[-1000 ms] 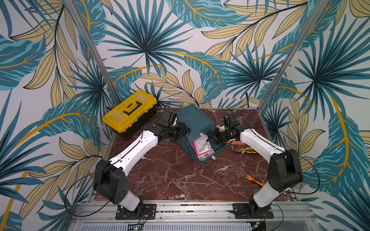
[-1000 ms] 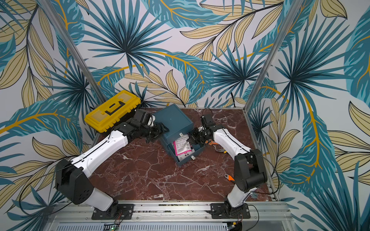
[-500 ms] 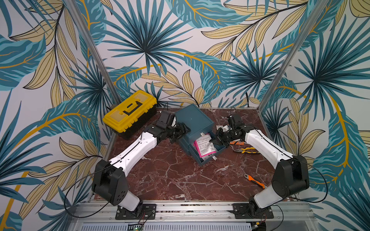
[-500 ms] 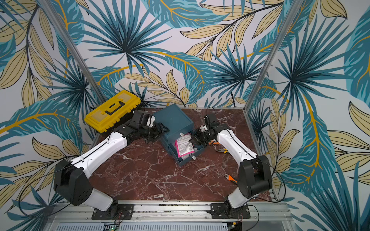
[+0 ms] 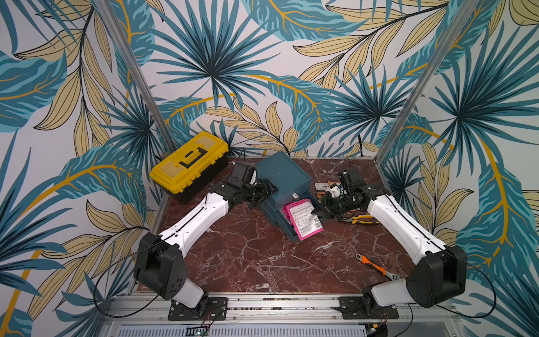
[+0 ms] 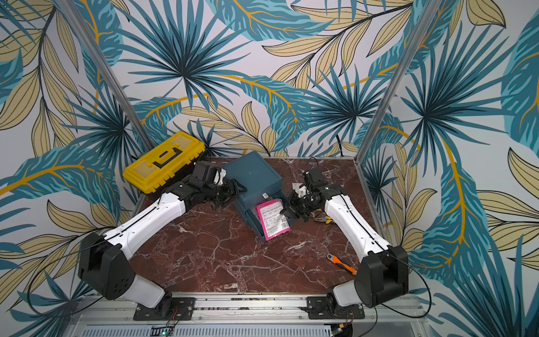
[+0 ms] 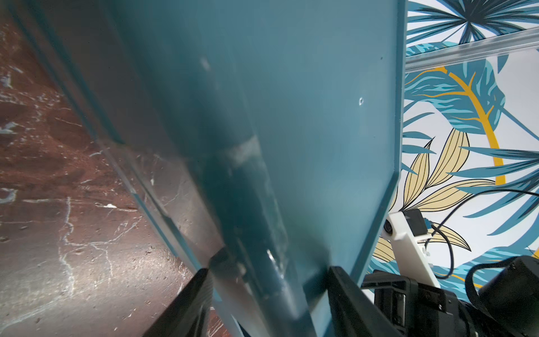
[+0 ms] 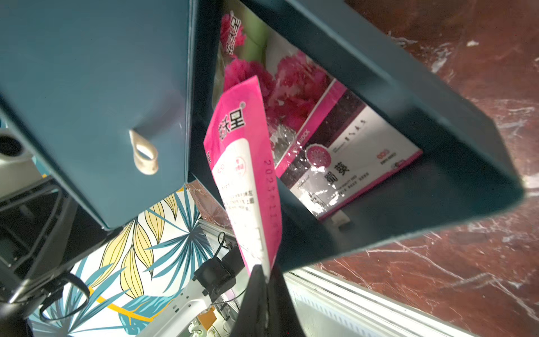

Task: Take the seed bags out of the drawer
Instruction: Pick up the seed packet from the drawer, then place the seed packet at the center of the board.

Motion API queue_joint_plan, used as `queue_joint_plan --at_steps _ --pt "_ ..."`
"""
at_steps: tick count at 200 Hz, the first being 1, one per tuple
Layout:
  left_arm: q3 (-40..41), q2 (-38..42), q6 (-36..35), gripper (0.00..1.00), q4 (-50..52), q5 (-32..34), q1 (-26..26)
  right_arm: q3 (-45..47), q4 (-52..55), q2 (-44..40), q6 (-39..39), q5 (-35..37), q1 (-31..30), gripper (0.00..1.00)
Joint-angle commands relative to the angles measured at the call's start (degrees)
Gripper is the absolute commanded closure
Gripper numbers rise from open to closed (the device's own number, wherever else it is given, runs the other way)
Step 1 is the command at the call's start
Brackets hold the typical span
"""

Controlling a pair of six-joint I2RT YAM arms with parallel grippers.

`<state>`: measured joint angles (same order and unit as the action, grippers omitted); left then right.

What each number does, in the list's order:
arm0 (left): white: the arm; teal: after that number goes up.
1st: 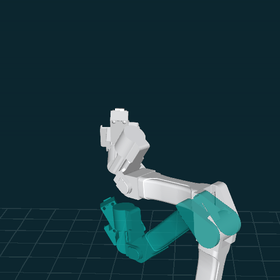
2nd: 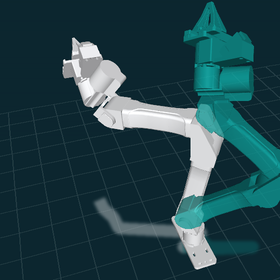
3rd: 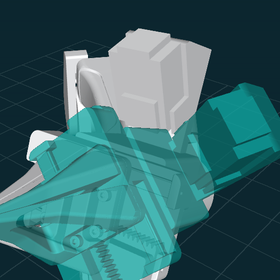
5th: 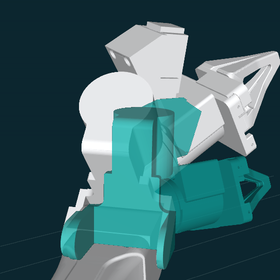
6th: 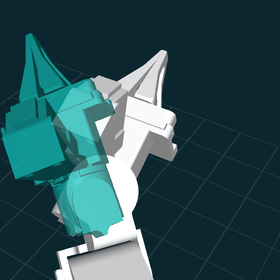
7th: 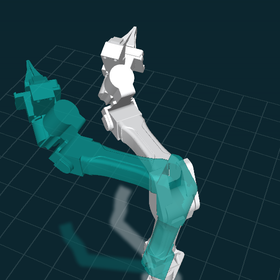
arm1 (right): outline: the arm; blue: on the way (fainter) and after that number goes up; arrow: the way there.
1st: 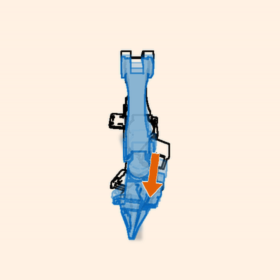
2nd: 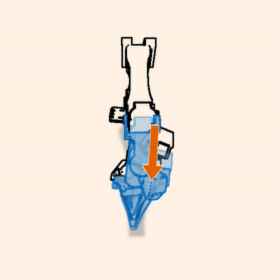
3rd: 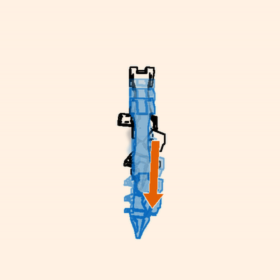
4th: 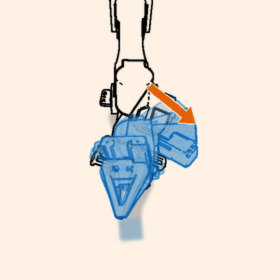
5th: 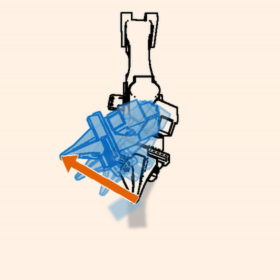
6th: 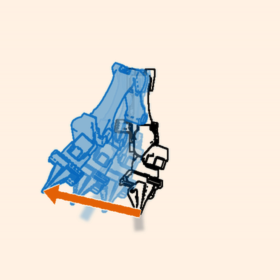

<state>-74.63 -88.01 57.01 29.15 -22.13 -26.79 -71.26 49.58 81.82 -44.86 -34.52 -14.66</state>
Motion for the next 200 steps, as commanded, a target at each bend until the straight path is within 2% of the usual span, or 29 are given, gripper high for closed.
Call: queue_joint_plan --at_steps 1,35,79,134,180,200 --pt "-0.2 -0.8 -1.7 0.34 1.2 1.0 0.2 1.7 4.0 -3.7 4.5 0.2 0.3 1.00" --pt "-1.2 -1.0 -2.4 0.34 2.0 0.8 0.1 2.8 4.6 -8.7 7.1 0.2 0.5 1.00" --pt "-1.9 0.0 -2.4 0.34 2.0 1.1 0.1 3.3 7.1 -15.0 10.4 4.7 2.6 1.00" --pt "-3.3 0.3 -3.2 0.33 3.1 1.1 0.2 7.7 10.2 -25.4 10.8 15.5 12.4 1.00" --pt "-3.4 0.8 -3.6 0.33 3.8 1.1 0.2 11.4 13.8 -25.3 11.9 29.3 18.3 1.00" --pt "-3.4 0.8 -3.7 0.33 3.9 1.0 0.2 13.7 13.6 -22.1 13.4 31.1 18.9 1.00"
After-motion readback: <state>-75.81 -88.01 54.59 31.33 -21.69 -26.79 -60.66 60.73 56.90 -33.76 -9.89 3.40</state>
